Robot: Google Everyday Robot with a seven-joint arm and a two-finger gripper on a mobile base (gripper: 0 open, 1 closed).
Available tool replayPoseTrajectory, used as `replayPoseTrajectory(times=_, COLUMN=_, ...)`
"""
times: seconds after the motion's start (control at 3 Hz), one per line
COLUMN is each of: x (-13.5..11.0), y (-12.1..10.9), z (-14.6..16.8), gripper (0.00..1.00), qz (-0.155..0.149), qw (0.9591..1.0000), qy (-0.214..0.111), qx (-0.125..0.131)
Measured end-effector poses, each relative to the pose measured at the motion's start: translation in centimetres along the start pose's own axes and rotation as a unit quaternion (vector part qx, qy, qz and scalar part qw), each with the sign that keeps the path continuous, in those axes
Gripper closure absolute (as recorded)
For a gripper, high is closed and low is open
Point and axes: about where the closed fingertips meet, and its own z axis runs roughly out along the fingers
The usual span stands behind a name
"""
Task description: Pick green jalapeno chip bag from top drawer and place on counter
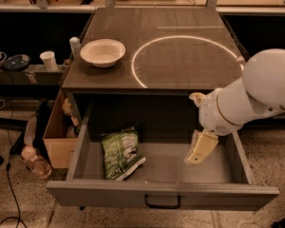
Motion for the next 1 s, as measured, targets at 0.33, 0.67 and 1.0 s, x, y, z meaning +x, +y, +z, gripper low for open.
replayPoseTrajectory(times=0.33, x=-1.2, y=0.2, z=1.9, gripper=0.00, qz=-0.005, qw=1.0000, qy=0.003, qx=-0.001)
replayPoseTrajectory(times=0.67, x=-3.0, y=0.3, z=4.0, gripper=0.00, qz=-0.020, qw=0.9995, qy=-0.010, qx=-0.024)
replayPoseTrajectory(times=1.0, x=-4.6, y=0.7, z=5.8, gripper=0.00, qz=-0.034, qw=0.9979, qy=-0.020, qx=-0.052)
